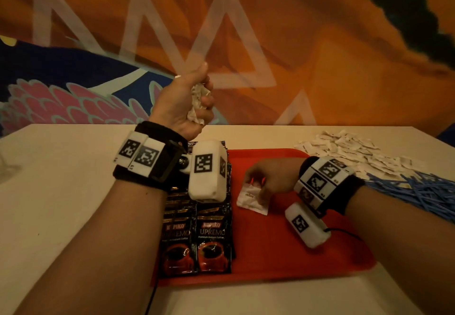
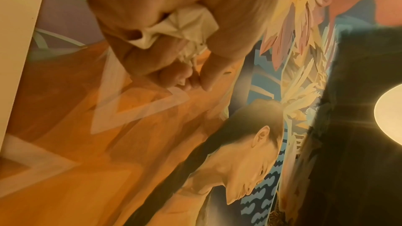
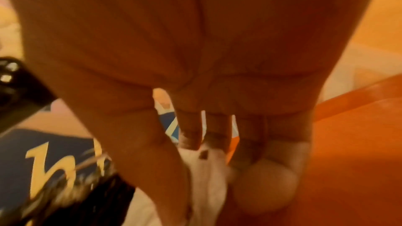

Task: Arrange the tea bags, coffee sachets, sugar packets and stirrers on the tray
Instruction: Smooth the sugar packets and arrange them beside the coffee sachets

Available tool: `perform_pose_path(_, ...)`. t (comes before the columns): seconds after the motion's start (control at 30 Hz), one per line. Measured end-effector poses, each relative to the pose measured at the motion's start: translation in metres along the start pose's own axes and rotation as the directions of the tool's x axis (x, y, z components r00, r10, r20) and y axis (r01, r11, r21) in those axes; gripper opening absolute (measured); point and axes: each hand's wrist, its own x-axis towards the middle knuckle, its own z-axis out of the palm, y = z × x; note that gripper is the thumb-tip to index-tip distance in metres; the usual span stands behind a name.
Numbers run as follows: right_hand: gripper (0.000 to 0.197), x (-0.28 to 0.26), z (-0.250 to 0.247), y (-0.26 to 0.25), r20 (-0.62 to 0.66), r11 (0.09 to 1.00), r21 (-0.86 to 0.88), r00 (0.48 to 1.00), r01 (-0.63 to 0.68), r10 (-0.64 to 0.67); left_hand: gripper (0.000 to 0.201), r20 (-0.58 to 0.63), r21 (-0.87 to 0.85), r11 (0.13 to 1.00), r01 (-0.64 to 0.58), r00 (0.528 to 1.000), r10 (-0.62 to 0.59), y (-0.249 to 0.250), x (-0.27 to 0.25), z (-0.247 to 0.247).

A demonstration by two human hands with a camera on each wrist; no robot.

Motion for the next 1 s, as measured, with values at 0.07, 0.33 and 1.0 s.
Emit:
perform_pose_path(0.07, 0.027, -0.003, -0.007, 0.001, -0.105, 0.992, 0.119, 0.994, 0.052, -0.039, 0.015, 0.004, 0.023, 0.999, -0.023, 1.0, 0.023, 0.0, -0.001, -0.001)
perform_pose_path(0.33, 0.027, -0.015, -0.043, -0.017, -0.594, 0.274, 0.788, 0.798, 0.551, 0.104, 0.016, -0.044, 0.281, 0.949, -0.143, 0.986, 0.161, -0.006, 0.0, -0.002)
perform_pose_path(1.0, 0.018, -0.013, -0.048, -0.024, -0.794, 0.211, 0.608, 0.585, 0.765, 0.165, 0.013, 0.071, 0.686, 0.658, -0.31, 0.929, 0.363, -0.024, 0.002, 0.009)
